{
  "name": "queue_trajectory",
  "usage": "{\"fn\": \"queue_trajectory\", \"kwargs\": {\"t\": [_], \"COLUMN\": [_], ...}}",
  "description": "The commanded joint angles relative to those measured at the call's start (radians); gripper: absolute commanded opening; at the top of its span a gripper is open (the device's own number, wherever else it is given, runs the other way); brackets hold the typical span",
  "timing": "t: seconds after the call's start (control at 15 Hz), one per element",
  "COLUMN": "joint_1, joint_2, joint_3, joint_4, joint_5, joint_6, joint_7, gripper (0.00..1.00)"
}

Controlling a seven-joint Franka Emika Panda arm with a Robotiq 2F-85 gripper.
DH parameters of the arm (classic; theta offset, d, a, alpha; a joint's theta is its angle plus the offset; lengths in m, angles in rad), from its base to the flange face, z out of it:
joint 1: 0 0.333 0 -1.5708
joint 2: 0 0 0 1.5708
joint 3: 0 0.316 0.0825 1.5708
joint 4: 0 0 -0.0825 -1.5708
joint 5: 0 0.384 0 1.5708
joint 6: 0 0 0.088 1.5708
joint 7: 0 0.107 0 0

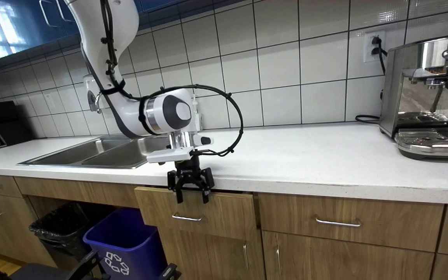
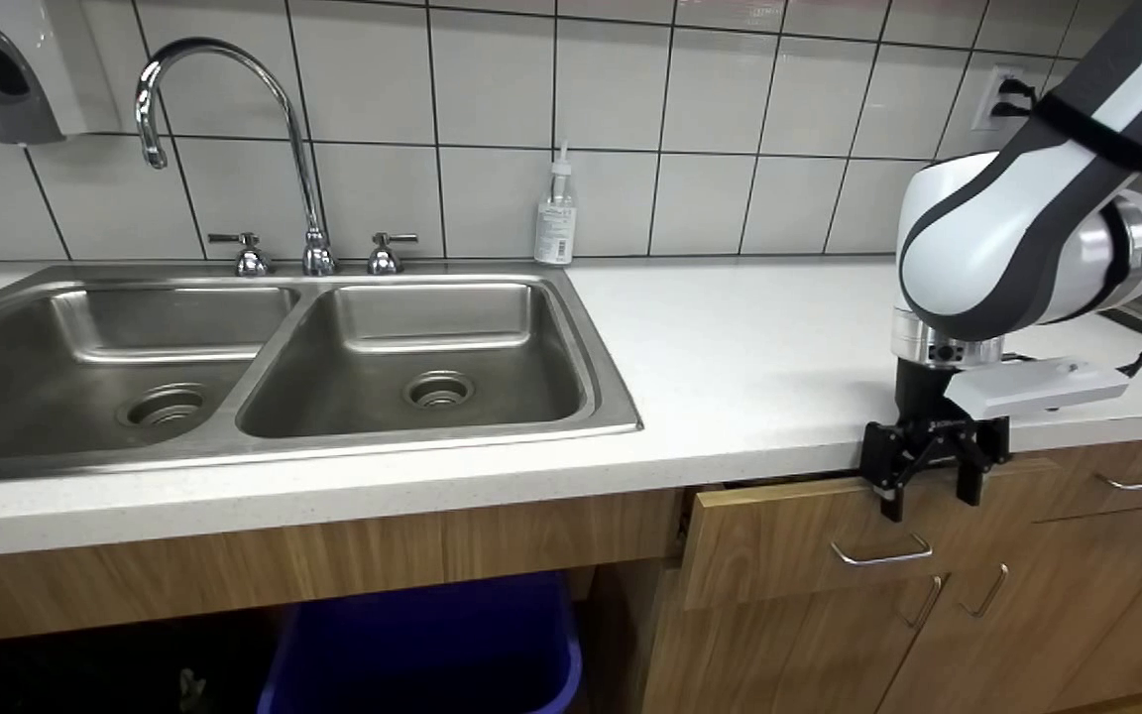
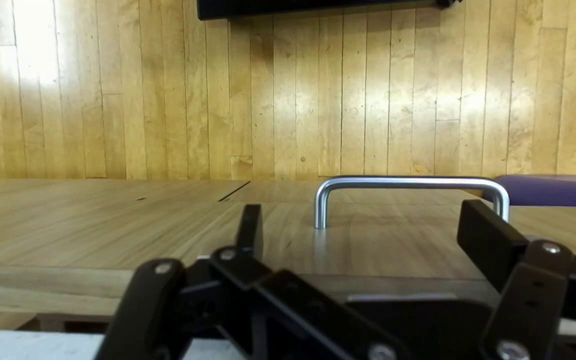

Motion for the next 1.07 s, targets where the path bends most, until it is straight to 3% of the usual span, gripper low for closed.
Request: {"fn": "queue_trajectory", "kwargs": {"t": [0.0,1.0], "joint_1": [-0.01,-0.006], "joint_2": [0.024,-0.055], "joint_3": [-0.006,-0.009], "joint_4": [0.044,-0.007], "joint_5": [0.007,0.006], "joint_6": [0.031,0.027], "joint_7": [0.019,0.022], "gripper": [1.0,1.0]}}
